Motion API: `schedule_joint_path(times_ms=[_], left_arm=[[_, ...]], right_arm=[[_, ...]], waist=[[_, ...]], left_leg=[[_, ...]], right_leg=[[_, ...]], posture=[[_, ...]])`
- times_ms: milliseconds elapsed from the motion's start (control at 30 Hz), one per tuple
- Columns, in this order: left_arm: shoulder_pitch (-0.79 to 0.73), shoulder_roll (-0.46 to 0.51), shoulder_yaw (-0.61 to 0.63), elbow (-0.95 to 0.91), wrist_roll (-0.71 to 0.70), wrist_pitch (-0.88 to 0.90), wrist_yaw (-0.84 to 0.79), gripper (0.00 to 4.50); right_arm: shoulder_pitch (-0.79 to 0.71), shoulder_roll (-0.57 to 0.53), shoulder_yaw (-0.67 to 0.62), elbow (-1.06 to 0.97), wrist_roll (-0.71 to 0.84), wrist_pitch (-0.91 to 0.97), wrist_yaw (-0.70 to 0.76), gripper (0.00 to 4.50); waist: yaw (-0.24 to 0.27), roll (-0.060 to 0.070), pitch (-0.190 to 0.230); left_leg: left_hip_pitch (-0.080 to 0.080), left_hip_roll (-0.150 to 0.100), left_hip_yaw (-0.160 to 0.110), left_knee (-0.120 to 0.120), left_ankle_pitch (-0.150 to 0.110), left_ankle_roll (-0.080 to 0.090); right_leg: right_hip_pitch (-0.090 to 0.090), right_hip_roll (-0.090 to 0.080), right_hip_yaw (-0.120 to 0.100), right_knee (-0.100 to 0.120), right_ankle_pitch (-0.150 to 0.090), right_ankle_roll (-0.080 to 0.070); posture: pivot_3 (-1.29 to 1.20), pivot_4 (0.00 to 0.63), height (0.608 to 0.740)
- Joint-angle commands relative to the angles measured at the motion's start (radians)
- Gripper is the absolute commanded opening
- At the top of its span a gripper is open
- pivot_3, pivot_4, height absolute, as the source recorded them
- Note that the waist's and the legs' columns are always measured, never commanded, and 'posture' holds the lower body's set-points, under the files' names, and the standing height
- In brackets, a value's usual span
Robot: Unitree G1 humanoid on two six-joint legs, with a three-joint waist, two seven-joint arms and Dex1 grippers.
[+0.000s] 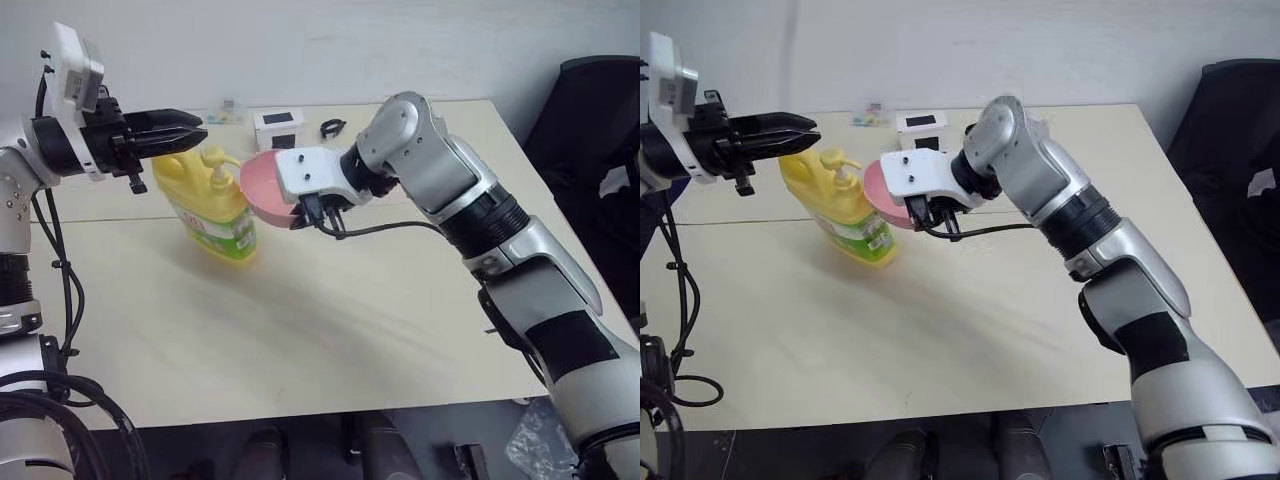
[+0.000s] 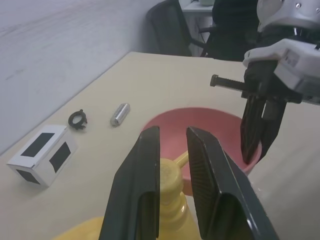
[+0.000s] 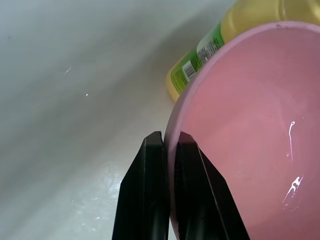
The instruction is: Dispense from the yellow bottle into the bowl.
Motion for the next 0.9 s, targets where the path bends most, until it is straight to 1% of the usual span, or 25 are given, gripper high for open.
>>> schedule_joint_path(times_ms=[33, 367, 500, 900], left_arm=[[-0.01, -0.002, 0.006, -0.008, 0.022, -0.035, -0.006, 0.89], [0.008, -0.016, -0.022, 0.004, 0.089, -0.099, -0.013, 0.89], [0.012, -0.029, -0.024, 0.013, 0.11, -0.115, 0.012, 0.89], [-0.015, -0.062, -0.013, 0.027, 0.121, -0.127, 0.041, 0.89]], right_arm=[[-0.061, 0.01, -0.054, -0.002, 0.003, -0.018, 0.014, 0.0], [-0.064, 0.009, -0.061, -0.023, -0.004, -0.023, 0.043, 0.0], [-0.063, 0.006, -0.052, -0.003, -0.021, -0.057, 0.041, 0.0], [-0.044, -0.007, -0.044, 0.035, -0.065, -0.129, 0.05, 0.0]], waist=[[0.0, 0.0, 0.0], [-0.001, 0.0, 0.0], [-0.001, 0.0, 0.0], [-0.001, 0.0, 0.0]], left_leg=[[0.0, 0.0, 0.0, 0.0, 0.0, 0.0], [0.0, -0.001, 0.001, 0.001, 0.0, 0.0], [0.0, -0.001, 0.001, 0.001, 0.0, 0.0], [0.0, -0.001, 0.001, 0.001, 0.0, 0.0]], right_leg=[[0.0, 0.0, 0.0, 0.0, 0.0, 0.0], [-0.001, -0.001, 0.0, 0.002, 0.0, 0.0], [-0.001, -0.001, 0.0, 0.002, 0.0, 0.0], [-0.001, -0.002, 0.0, 0.003, 0.0, 0.0]], posture=[[0.0, 0.15, 0.74], [0.0, 0.15, 0.74], [0.0, 0.15, 0.74], [0.0, 0.15, 0.74]])
